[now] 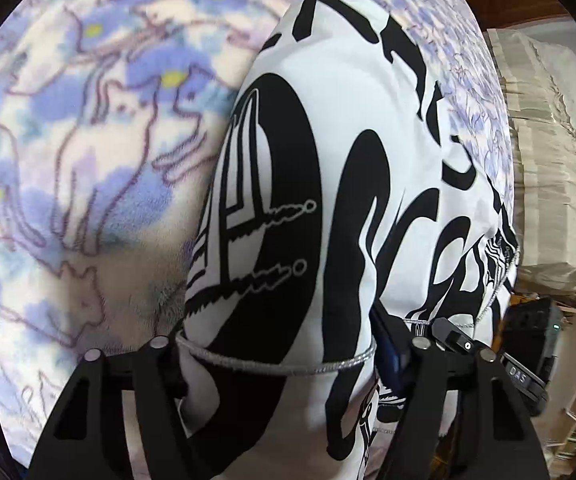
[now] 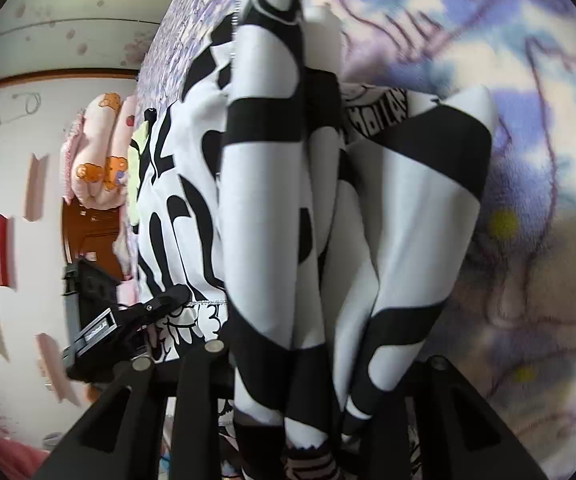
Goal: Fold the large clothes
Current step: 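Grasp the bundle sides with both grippers and lift it, then carry the lifted jacket bundle with both grippers toward the pillows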
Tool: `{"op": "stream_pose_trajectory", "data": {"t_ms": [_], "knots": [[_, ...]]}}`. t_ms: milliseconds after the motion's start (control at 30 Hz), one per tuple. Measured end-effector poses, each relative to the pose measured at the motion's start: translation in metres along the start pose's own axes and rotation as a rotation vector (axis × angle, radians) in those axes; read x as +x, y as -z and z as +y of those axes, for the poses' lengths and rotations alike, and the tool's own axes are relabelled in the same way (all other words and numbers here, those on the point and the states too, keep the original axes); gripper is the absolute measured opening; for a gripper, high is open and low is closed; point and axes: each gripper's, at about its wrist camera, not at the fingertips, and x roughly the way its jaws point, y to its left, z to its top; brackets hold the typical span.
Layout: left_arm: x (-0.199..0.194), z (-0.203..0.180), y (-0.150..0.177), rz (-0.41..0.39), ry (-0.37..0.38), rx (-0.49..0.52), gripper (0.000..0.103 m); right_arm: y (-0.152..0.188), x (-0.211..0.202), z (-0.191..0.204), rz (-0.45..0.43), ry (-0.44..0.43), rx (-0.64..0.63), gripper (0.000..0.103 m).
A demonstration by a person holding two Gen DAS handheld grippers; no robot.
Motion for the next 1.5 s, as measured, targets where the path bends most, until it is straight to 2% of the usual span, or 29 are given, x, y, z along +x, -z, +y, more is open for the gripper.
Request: {"op": "stream_pose_trajectory", "data": {"t_ms": [100, 267, 500, 667, 833, 900, 1000, 1167, 1367, 1500], "knots": [[-0.008, -0.003, 0.008, -0.017, -0.015, -0.007, 0.061, 0.006, -0.007, 0.018, -0.013, 0.040, -0.041, 0.025], [-0.024, -0.005, 0.030, -0.006, -0.045, -0.036, 0.059, 0.028, -0.023, 0.033, 0.026, 0.100, -0.090, 0.024], [-0.059, 0.015, 0.086, 0.037, -0.077, -0.077, 0.059, 0.087, -0.034, 0.043, 0.135, 0.140, -0.129, 0.024], [-0.096, 0.052, 0.127, 0.055, -0.124, -0.107, 0.059, 0.140, -0.025, 0.059, 0.203, 0.153, -0.185, 0.024], [-0.154, 0.102, 0.135, 0.046, -0.153, -0.143, 0.058, 0.185, 0.001, 0.107, 0.261, 0.122, -0.229, 0.024], [-0.177, 0.123, 0.125, 0.036, -0.158, -0.146, 0.058, 0.200, 0.009, 0.123, 0.265, 0.113, -0.253, 0.024], [-0.218, 0.150, 0.099, 0.008, -0.166, -0.138, 0.058, 0.216, 0.029, 0.169, 0.247, 0.098, -0.300, 0.023], [-0.289, 0.190, 0.034, -0.046, -0.171, -0.070, 0.058, 0.227, 0.046, 0.226, 0.173, 0.052, -0.304, 0.023], [-0.362, 0.207, -0.058, -0.138, -0.191, 0.044, 0.058, 0.217, 0.059, 0.288, 0.060, 0.001, -0.334, 0.023], [-0.398, 0.209, -0.117, -0.210, -0.196, 0.104, 0.058, 0.188, 0.064, 0.327, -0.020, -0.028, -0.358, 0.023]]}}
